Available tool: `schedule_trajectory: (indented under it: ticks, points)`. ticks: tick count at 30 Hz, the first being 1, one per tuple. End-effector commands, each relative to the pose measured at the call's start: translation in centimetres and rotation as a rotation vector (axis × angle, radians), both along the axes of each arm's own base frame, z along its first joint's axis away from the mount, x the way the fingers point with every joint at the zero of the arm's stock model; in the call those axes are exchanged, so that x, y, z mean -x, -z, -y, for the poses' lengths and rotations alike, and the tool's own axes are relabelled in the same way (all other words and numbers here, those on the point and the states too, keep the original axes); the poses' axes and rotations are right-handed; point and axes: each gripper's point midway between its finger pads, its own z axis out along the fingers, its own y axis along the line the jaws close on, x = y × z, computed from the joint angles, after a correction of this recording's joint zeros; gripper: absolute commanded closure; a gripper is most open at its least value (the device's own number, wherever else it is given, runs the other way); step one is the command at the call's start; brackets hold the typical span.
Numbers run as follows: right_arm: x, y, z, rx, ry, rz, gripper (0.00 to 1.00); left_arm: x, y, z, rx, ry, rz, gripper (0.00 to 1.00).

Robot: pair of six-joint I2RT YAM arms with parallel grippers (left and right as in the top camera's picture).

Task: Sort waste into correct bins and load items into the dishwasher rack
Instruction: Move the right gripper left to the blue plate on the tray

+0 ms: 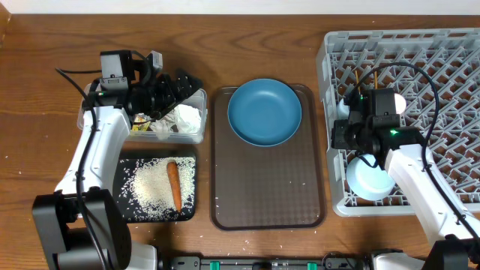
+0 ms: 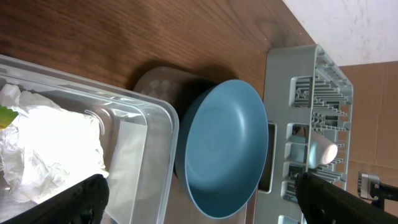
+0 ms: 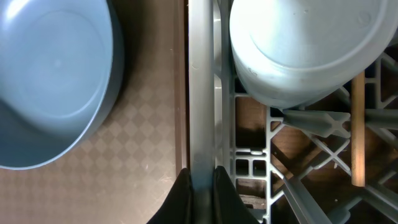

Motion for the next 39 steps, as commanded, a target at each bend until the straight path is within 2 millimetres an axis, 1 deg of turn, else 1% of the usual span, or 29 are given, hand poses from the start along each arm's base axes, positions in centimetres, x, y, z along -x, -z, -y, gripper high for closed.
schedule_trajectory:
  ticks: [1, 3, 6, 8, 10, 14, 17, 20, 24, 26, 28, 29, 31, 35, 39]
  points:
    - [-1.0, -1.5, -0.7, -0.031, 0.006, 0.05, 0.94, -0.1, -0.5, 0.0, 0.014, -0.002, 0.003, 0.02]
    - [-0.9, -1.4, -0.7, -0.029, 0.006, 0.047, 0.81, -0.1, -0.5, 0.0, 0.014, -0.002, 0.003, 0.02]
    - [-0.8, -1.4, -0.6, -0.029, 0.008, 0.04, 0.72, -0.1, -0.5, 0.0, 0.014, -0.002, 0.003, 0.02]
    - [-0.9, -1.7, -0.7, -0.029, 0.007, 0.045, 0.7, -0.1, -0.5, 0.0, 0.014, -0.002, 0.003, 0.02]
    - [-1.1, -2.4, -0.7, -0.03, 0.007, 0.05, 0.71, -0.1, -0.5, 0.0, 0.014, -0.002, 0.003, 0.02]
    - [-1.8, -4.8, -0.9, -0.038, 0.003, 0.066, 0.72, -0.1, -0.5, 0.0, 0.014, -0.002, 0.004, 0.02]
    - [-2.4, -6.6, -2.1, -0.079, -0.031, 0.097, 0.73, -0.1, -0.5, 0.0, 0.014, -0.002, 0.004, 0.02]
    - [-3.1, -7.8, -4.0, -0.102, -0.086, 0.15, 0.73, -0.1, -0.5, 0.0, 0.014, -0.002, 0.004, 0.02]
    - [-3.2, -8.6, -7.2, -0.082, -0.228, 0.225, 0.73, -0.1, -0.5, 0.0, 0.014, -0.002, 0.003, 0.02]
    - [-3.1, -8.9, -9.6, -0.068, -0.329, 0.27, 0.69, -0.1, -0.5, 0.0, 0.014, -0.002, 0.004, 0.02]
    - [-2.9, -8.7, -11.9, -0.053, -0.424, 0.302, 0.65, -0.1, -0.5, 0.0, 0.014, -0.002, 0.003, 0.02]
    - [-2.8, -8.5, -12.9, -0.044, -0.467, 0.313, 0.63, -0.1, -0.5, 0.0, 0.014, -0.002, 0.003, 0.02]
    - [-2.6, -7.4, -14.7, -0.015, -0.534, 0.318, 0.6, -0.1, -0.5, 0.0, 0.014, -0.002, 0.003, 0.02]
    - [-1.9, -4.4, -17.3, 0.028, -0.632, 0.284, 0.59, -0.1, -0.5, 0.0, 0.014, -0.002, 0.003, 0.02]
    - [-1.1, -2.8, -19.6, 0.031, -0.701, 0.275, 0.57, -0.1, -0.5, 0.0, 0.014, -0.002, 0.003, 0.02]
